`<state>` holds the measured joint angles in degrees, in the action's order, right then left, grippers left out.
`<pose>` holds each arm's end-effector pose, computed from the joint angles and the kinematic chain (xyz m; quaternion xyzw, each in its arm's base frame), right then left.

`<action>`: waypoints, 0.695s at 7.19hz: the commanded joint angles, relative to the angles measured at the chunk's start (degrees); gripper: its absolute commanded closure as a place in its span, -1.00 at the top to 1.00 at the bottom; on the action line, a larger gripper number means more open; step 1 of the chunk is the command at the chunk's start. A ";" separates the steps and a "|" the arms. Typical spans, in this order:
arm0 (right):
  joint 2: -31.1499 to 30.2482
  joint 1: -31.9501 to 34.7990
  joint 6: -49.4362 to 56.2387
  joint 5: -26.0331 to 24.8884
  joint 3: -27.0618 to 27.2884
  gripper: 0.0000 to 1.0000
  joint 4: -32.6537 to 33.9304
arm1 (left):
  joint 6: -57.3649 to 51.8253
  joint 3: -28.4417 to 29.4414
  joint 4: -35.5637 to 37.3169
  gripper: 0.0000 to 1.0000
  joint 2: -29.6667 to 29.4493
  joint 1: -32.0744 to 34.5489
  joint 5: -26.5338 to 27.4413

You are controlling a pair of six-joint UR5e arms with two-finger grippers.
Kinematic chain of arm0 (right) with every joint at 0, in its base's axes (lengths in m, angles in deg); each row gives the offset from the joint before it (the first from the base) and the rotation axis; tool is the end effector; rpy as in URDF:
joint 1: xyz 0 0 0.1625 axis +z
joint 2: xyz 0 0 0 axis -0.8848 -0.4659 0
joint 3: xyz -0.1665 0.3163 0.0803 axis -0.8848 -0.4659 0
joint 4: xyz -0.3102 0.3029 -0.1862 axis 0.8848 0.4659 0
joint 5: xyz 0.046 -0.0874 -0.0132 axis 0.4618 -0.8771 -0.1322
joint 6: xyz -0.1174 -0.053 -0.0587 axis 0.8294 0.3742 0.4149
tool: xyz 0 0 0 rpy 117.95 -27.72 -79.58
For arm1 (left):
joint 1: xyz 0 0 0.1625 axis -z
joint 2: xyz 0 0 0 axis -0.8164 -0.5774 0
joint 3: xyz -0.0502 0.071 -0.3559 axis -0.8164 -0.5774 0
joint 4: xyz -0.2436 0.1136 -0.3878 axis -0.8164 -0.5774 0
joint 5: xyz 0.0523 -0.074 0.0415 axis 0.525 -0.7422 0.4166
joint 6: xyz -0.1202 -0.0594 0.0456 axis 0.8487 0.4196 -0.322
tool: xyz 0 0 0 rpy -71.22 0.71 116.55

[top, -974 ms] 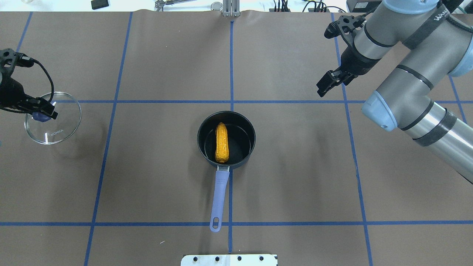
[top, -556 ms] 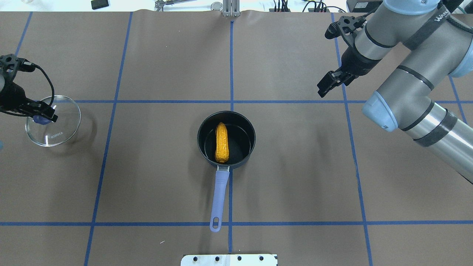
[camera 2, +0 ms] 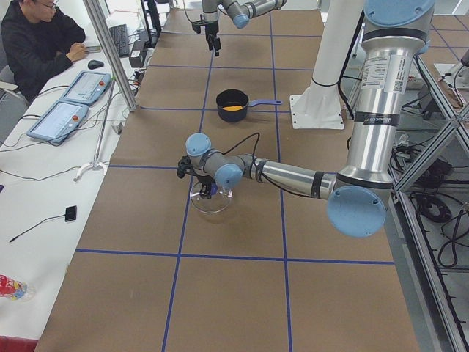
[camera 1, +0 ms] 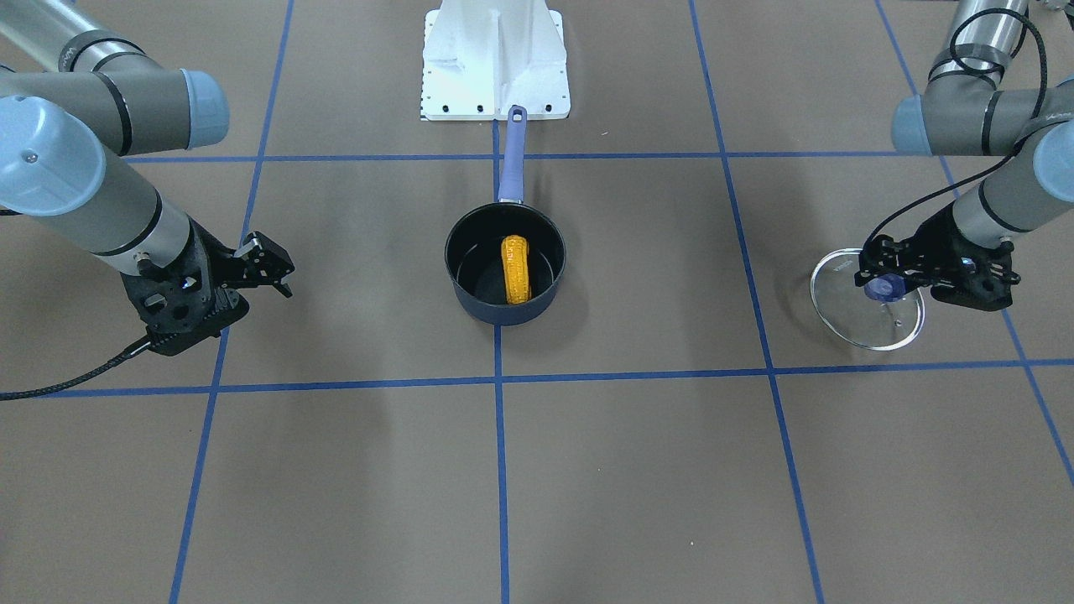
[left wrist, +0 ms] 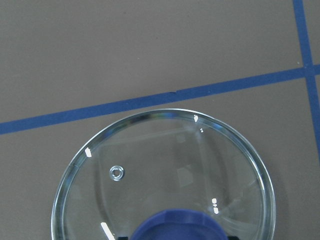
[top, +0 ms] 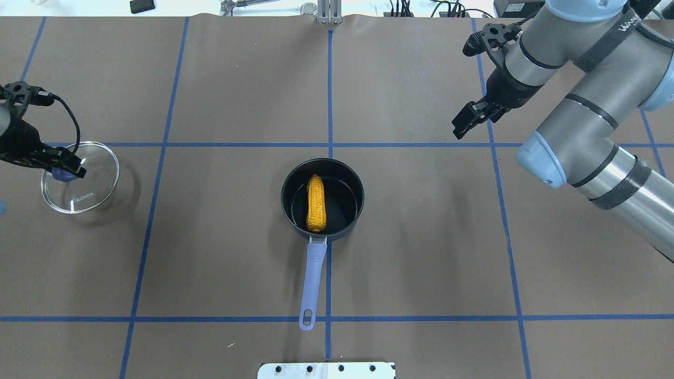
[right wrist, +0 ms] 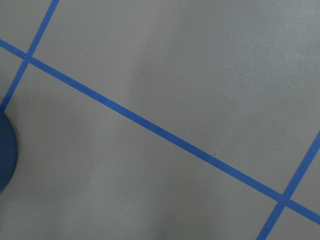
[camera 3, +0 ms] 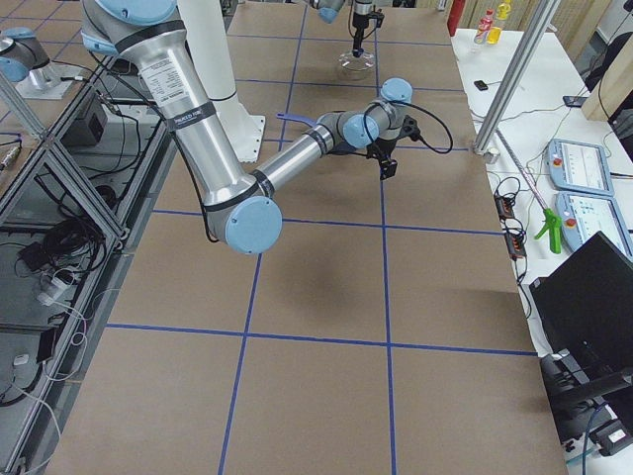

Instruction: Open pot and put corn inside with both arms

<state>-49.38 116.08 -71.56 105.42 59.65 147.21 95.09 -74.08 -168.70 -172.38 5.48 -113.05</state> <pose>-0.3722 -0.5807 0.2596 0.0961 -0.4238 -0.2242 0.8723 0.2801 -0.5604 0.5051 0.0308 0.4338 0.0931 0.8957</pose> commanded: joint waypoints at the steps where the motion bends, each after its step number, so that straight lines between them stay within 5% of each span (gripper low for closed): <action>1: 0.09 -0.06 0.00 -0.26 -0.10 1.00 -0.06 | -0.03 0.06 -0.07 0.44 -0.12 -0.01 -0.41; 5: 0.35 -0.33 0.00 -0.26 -0.45 1.00 -0.06 | -0.03 0.50 -0.07 0.63 -0.39 -0.71 -0.33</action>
<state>-49.16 115.85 -71.56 105.16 59.37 147.17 95.06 -73.65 -168.71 -172.67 4.99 -113.39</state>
